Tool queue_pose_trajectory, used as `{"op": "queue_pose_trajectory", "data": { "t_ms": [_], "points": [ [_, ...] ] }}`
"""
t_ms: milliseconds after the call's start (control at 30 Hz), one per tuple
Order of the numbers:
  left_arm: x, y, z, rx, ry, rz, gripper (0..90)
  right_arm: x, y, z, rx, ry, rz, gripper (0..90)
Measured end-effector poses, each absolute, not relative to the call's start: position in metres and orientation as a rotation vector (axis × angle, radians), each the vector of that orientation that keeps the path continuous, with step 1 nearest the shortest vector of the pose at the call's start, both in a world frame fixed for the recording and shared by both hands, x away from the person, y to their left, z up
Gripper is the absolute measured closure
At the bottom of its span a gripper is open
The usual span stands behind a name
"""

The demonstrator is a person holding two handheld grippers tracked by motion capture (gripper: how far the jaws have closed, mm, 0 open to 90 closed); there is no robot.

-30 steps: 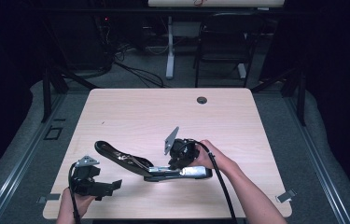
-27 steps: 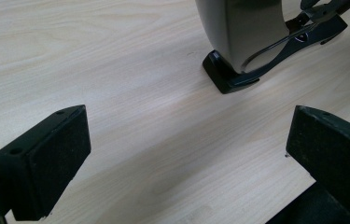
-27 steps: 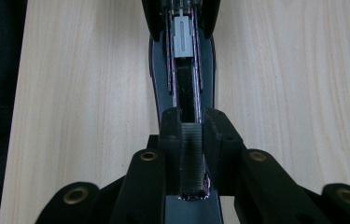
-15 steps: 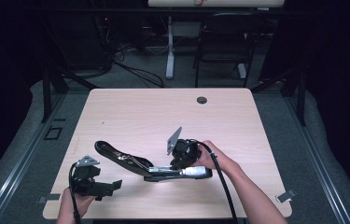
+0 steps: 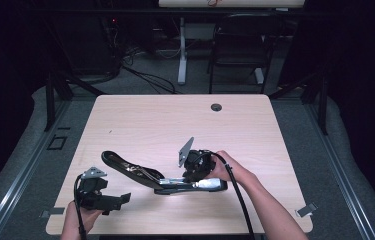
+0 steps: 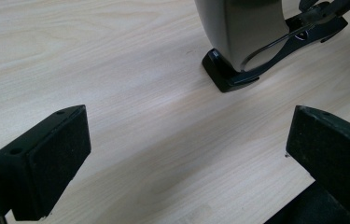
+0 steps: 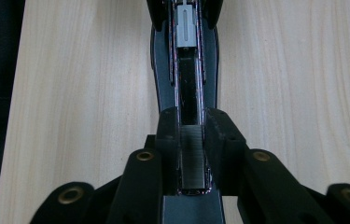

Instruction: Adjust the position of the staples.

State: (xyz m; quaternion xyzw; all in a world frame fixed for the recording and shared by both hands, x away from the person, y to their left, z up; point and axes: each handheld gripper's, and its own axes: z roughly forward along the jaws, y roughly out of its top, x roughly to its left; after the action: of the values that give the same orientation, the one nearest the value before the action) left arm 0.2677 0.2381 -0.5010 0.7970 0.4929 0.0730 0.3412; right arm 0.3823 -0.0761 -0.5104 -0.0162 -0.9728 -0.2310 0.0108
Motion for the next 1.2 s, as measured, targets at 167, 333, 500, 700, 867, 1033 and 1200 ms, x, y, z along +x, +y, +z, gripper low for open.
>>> {"op": "queue_pose_trajectory", "data": {
  "t_ms": [167, 333, 500, 700, 867, 1033, 1200],
  "points": [
    [0.268, 0.238, -0.501, 2.074, 1.283, 0.189, 0.1, 0.383, -0.080, -0.509, -0.075, -3.029, -0.737, 71.6],
    [0.268, 0.239, -0.501, 2.070, 1.285, 0.188, 0.1, 0.382, -0.084, -0.504, -0.130, -3.033, -0.756, 63.8],
    [0.268, 0.239, -0.501, 2.070, 1.285, 0.187, 0.2, 0.380, -0.091, -0.498, -0.285, -3.021, -0.795, 45.9],
    [0.268, 0.238, -0.501, 2.065, 1.288, 0.189, 0.2, 0.374, -0.105, -0.489, -0.441, -2.995, -0.857, 30.6],
    [0.268, 0.238, -0.501, 2.067, 1.285, 0.190, 0.2, 0.369, -0.117, -0.488, -0.574, -2.975, -0.861, 24.0],
    [0.267, 0.240, -0.500, 2.054, 1.289, 0.195, 0.2, 0.367, -0.125, -0.489, -0.694, -2.947, -0.869, 18.2],
    [0.267, 0.239, -0.500, 2.055, 1.285, 0.195, 0.2, 0.363, -0.131, -0.484, -0.771, -2.934, -0.895, 15.3]
  ]
}}
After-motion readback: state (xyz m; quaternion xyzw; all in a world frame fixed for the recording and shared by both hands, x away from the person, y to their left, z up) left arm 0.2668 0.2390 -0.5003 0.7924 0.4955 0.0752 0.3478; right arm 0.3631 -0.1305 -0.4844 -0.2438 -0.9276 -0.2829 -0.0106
